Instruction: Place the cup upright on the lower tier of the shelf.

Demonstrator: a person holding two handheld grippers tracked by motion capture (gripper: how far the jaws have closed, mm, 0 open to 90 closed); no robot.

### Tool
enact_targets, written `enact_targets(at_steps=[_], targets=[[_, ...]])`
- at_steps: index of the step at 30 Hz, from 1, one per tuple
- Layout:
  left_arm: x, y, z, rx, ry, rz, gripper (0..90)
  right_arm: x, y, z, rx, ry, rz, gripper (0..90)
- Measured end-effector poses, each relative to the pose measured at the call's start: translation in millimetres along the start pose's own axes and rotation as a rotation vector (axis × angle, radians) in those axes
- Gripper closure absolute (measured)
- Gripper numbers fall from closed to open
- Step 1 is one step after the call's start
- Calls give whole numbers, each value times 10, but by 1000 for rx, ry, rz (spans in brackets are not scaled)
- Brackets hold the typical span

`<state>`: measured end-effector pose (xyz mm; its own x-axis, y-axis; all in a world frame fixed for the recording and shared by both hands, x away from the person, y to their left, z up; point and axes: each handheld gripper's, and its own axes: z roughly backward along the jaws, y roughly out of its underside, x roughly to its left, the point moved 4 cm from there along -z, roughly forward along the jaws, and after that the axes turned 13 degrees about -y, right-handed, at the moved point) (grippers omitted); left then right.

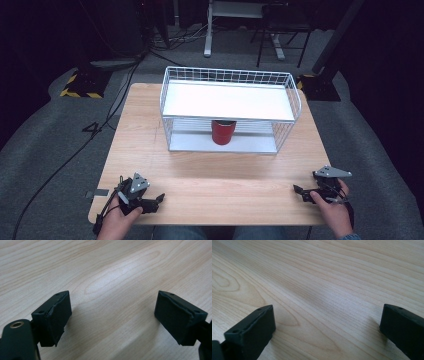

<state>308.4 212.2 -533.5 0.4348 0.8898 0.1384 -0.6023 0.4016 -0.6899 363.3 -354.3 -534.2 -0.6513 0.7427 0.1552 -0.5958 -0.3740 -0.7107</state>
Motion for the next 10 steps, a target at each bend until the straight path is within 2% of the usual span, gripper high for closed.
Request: enact_targets(at_steps=[4, 7, 10], targets=[[-2, 22, -9, -7, -14, 18, 116, 0, 0, 0, 0, 0, 0, 1], [-30, 53, -14, -7, -6, 5, 2, 0, 0, 0, 0, 0, 0, 2], [-36, 51, -16, -8, -12, 12, 2, 0, 0, 0, 0, 0, 0, 1]])
